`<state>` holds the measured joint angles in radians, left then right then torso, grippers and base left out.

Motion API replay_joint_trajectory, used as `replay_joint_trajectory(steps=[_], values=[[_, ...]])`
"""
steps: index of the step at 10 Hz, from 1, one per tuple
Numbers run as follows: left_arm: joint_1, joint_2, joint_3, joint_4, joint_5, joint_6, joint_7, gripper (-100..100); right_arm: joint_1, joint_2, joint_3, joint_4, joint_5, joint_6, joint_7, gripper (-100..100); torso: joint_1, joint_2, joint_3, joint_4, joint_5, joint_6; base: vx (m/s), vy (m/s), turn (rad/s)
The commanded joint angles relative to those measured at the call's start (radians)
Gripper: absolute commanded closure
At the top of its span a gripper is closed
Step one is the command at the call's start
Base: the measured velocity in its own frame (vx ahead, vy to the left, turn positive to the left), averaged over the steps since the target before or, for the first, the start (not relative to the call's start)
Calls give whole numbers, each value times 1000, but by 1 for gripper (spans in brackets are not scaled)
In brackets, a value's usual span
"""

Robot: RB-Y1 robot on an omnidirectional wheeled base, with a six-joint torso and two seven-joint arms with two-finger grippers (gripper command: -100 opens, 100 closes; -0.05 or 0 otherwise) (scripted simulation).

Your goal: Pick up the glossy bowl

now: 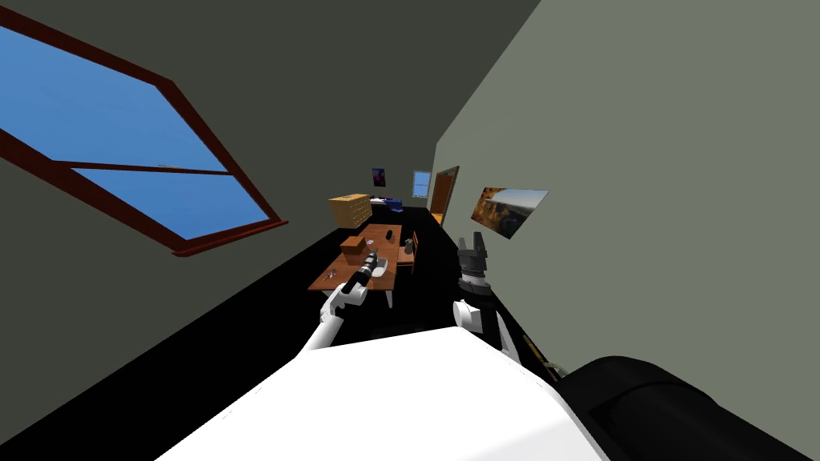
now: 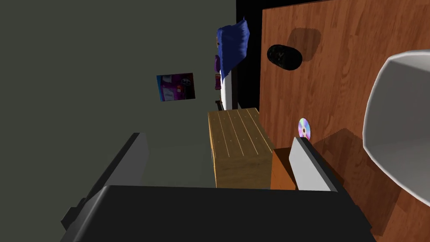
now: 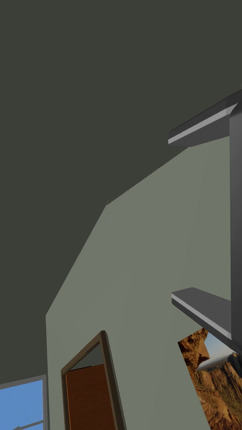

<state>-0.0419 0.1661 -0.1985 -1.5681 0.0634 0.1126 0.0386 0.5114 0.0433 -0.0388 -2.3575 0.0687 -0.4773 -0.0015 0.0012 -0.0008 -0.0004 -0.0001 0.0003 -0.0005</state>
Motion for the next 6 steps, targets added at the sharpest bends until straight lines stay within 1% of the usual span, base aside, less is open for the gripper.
replay_joint_trajectory(steps=[1, 3, 4, 5, 6], values=[[-35, -3, 7, 50, -2, 48, 5, -100, 0, 0, 0, 0, 0, 0, 0, 0, 0, 0, 0, 0, 0, 0, 7, 21, -37], [-35, -3, 7, 57, -2, 48, 5, -100, 0, 0, 0, 0, 0, 0, 0, 0, 0, 0, 0, 0, 0, 0, 7, 13, -6], [-57, -6, 14, 95, -5, 84, 8, -100, 0, 0, 0, 0, 0, 0, 0, 0, -1, 0, 0, 0, 0, 0, 9, 12, -28], [-57, -6, 14, 104, -5, 84, 8, -100, 0, 0, 0, 0, 0, 0, 0, 0, -1, 0, 0, 0, 0, 0, 13, 13, -24], [-78, -10, 24, 144, -8, 119, 12, -100, 0, 0, 0, 0, 0, 0, 0, 0, 0, 0, 0, 0, 0, 0, 19, 20, -33]])
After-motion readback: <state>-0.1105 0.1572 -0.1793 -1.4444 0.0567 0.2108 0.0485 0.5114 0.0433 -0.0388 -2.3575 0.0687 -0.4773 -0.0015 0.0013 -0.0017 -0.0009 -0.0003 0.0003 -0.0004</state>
